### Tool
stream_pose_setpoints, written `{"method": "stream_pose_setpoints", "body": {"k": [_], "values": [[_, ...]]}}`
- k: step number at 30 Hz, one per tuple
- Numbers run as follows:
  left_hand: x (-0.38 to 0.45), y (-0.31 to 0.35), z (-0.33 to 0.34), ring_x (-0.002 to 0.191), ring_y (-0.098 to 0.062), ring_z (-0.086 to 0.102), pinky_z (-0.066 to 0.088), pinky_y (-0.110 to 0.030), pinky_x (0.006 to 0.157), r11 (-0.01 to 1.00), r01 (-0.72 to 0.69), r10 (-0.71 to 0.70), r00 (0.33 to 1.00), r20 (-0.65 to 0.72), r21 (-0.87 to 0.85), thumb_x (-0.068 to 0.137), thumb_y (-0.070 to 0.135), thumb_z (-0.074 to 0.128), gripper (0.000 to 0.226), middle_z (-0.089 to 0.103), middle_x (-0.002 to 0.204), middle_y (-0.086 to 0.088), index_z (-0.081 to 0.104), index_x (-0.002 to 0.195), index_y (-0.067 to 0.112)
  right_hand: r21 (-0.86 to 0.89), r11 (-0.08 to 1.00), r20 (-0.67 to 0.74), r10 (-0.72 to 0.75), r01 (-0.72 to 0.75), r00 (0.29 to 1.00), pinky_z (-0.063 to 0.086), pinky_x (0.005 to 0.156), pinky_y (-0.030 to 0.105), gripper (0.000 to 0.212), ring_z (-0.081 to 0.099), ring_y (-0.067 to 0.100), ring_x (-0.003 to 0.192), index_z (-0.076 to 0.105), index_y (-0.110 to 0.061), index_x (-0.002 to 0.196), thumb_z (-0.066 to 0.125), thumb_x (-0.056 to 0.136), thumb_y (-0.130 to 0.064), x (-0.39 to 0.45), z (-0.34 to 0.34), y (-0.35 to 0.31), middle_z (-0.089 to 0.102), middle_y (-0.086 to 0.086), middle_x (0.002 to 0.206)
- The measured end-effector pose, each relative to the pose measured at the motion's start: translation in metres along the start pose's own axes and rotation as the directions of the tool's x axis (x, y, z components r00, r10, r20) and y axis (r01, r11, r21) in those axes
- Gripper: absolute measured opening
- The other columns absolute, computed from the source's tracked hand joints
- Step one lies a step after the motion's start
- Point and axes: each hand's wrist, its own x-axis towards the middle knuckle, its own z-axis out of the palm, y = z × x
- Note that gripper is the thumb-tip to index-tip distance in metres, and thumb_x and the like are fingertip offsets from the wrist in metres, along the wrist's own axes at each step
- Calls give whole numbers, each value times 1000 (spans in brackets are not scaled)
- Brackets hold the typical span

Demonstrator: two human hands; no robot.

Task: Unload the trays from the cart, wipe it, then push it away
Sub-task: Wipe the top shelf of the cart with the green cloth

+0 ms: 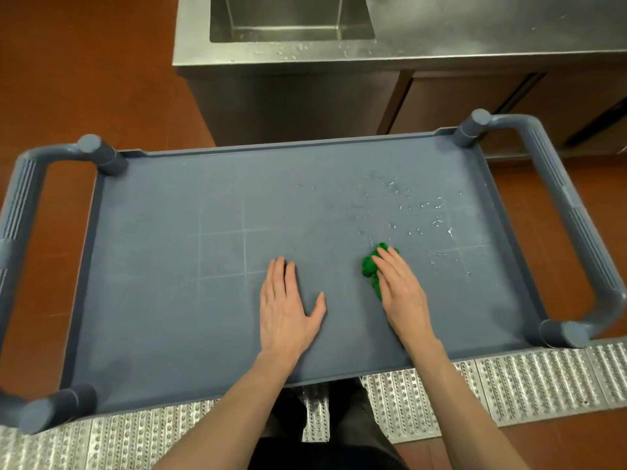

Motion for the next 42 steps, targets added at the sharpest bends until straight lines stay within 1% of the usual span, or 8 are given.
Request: {"method": "stream_pose_setpoints", "body": {"k": [2,9,14,20,25,29,32,42], "values": [[0,2,-1,159,-30,25,22,-41,128,1000,10,-10,1000,15,13,96,59,58,83,33,166,-15,39,156,4,-4,998,-9,56,-56,998,29,124,24,40,48,23,145,66,-5,136,61,98,6,-1,-16,22,56,8,152],[2,10,-1,158,-31,27,24,-43,127,999,33,-33,999,-1,-7,92,66,51,90,36,165,-15,41,155,2,-35,984,-56,174,-176,983,38,120,42,37,48,27,145,66,-2,135,59,100,5,-2,-73,101,58,11,150],[4,16,3,155,-33,32,28,-46,126,1000,14,-13,999,-29,22,92,63,51,86,40,162,-16,44,153,3,-28,945,-150,318,-325,936,37,121,42,35,46,27,146,65,-1,137,57,103,0,-2,-96,138,59,12,149],[6,31,17,143,-40,44,34,-51,121,984,-152,158,986,-60,92,99,46,53,63,49,150,-17,53,145,4,25,945,-180,326,-327,928,36,122,41,34,46,26,147,65,-2,136,57,103,-1,3,-88,134,59,11,149],[25,102,38,140,-39,45,36,-54,120,931,-362,364,930,-47,42,98,34,66,55,54,148,-19,58,142,3,76,988,-91,141,-134,986,34,123,40,35,49,31,144,69,0,131,61,98,9,16,-65,112,60,14,147],[30,151,54,142,-36,43,36,-53,121,925,-376,375,926,-35,-54,103,33,57,52,53,150,-19,56,146,5,74,982,37,-175,172,984,43,118,46,38,56,32,138,70,4,128,70,91,11,18,-41,85,64,17,142],[28,150,59,143,-36,45,39,-53,118,918,-391,393,919,24,-63,102,32,59,52,51,153,-16,55,148,6,77,975,18,-211,209,977,45,116,44,40,55,29,139,68,3,131,71,91,9,21,-44,96,63,15,143],[26,141,60,142,-33,46,39,-48,116,939,-305,312,950,22,-159,95,32,68,53,49,154,-8,57,144,13,-30,984,-246,160,-173,956,46,113,52,36,58,40,134,66,8,130,65,95,12,41,-87,158,64,23,138]]}}
